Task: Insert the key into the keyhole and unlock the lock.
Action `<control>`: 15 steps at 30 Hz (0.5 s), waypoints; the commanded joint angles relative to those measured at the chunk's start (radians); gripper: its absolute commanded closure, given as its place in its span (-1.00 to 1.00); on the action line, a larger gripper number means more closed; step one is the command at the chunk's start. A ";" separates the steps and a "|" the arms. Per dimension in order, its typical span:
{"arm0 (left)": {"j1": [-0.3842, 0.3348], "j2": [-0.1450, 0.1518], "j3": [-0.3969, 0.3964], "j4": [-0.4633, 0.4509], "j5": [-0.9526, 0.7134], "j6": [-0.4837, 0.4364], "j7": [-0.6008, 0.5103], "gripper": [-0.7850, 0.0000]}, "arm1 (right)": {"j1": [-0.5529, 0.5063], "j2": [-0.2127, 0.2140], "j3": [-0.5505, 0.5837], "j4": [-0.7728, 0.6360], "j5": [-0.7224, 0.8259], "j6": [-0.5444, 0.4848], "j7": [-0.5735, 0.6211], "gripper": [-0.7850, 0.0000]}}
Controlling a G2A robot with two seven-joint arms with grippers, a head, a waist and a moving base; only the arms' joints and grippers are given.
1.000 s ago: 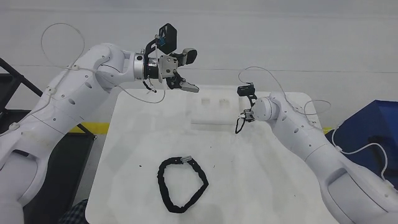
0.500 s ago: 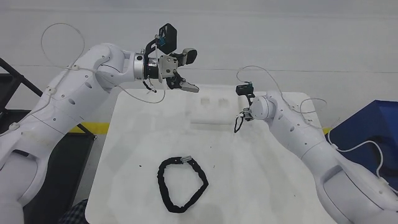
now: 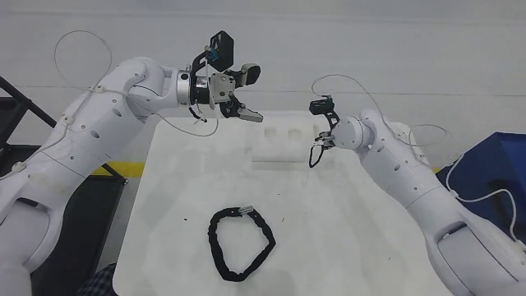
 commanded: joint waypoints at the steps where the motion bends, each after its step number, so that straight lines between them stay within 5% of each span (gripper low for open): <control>1: 0.000 0.000 0.000 0.000 0.000 0.000 0.000 -1.00 | -0.019 0.016 0.040 -0.038 0.022 -0.027 0.007 1.00; 15: 0.000 0.000 0.000 0.000 0.000 0.000 0.000 -1.00 | -0.268 0.141 0.442 -0.337 0.353 -0.234 0.103 1.00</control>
